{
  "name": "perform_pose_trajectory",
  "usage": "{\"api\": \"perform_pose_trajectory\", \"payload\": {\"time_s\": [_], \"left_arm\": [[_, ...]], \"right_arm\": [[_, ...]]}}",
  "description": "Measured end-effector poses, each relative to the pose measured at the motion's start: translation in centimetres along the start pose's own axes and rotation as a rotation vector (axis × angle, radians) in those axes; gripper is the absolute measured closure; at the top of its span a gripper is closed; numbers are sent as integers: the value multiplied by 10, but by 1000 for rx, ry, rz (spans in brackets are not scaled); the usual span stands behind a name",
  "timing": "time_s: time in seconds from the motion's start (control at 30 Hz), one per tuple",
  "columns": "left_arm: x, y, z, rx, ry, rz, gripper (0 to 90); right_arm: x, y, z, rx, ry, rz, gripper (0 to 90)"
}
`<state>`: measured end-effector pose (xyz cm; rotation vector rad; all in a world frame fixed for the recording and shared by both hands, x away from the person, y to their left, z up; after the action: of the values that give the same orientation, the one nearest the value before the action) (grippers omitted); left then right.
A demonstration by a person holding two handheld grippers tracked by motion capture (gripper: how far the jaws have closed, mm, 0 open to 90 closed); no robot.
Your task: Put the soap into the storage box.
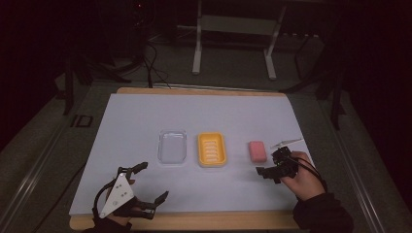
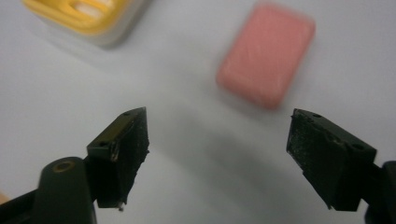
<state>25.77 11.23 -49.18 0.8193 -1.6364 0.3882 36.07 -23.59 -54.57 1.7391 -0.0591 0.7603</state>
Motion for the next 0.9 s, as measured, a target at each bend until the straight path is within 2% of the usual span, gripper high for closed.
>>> {"api": "perform_pose_trajectory", "payload": {"time_s": [0.1, 0.2, 0.23, 0.27, 0.3, 0.33, 0.37, 0.4, 0.43, 0.47, 0.53, 0.57, 0.6, 0.67, 0.7, 0.73, 0.9], "left_arm": [[0, 0, 0, 0, 0, 0, 6], [0, 0, 0, 1, -2, -3, 6], [-1, -1, 1, 0, -4, -5, 6], [-1, -1, 1, 0, -4, -5, 6], [-1, -1, 1, 2, -7, -6, 6], [-1, -1, 1, 2, -7, -6, 6], [-1, -1, 1, 1, -10, -8, 6], [-1, -1, 1, 0, -12, -9, 6], [-1, -1, 2, 0, -13, -10, 6], [-1, -2, 2, 1, -14, -12, 6], [-1, -1, 2, 1, -14, -12, 6], [-1, -1, 2, 1, -14, -11, 6], [-1, -1, 2, 1, -14, -11, 6], [-1, -1, 2, 0, -13, -11, 6], [-1, -2, 2, 0, -12, -11, 6], [-2, -2, 2, 0, -13, -14, 6], [-2, -2, 2, 0, -13, -14, 6]], "right_arm": [[-7, -2, 3, -11, -70, -78, 183], [-11, -2, 4, -3, -125, -127, 149], [-14, -2, 3, 1, -169, -164, 138], [-14, -2, 3, 1, -169, -164, 138], [-18, -2, 3, -8, -198, -212, 131], [-20, -2, 3, -13, -207, -235, 131], [-20, -2, 3, -13, -207, -235, 131], [-25, -2, 4, -41, -234, -284, 131], [-25, -2, 4, -41, -234, -284, 131], [-31, -2, 3, -49, -284, -345, 139], [-34, -1, 3, -72, -305, -381, 152], [-34, -1, 3, -72, -305, -381, 152], [-38, 0, 1, -84, -325, -422, 165], [-41, 2, -1, -93, -342, -457, 174], [-41, 2, -1, -93, -342, -457, 174], [-43, 2, -2, -118, -356, -484, 174], [-41, 2, -6, -127, -398, -506, 152]]}}
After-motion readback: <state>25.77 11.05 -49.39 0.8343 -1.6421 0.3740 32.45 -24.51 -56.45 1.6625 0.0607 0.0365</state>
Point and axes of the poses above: each handheld gripper's, and its own axes: y roughly backward along the jaws, x roughly out of its top, z roughly to its right, the point moved 10 cm from there along -y, roughly forward along the jaws, and after that the axes turned 6 degrees about -y, right-handed, at the moved point
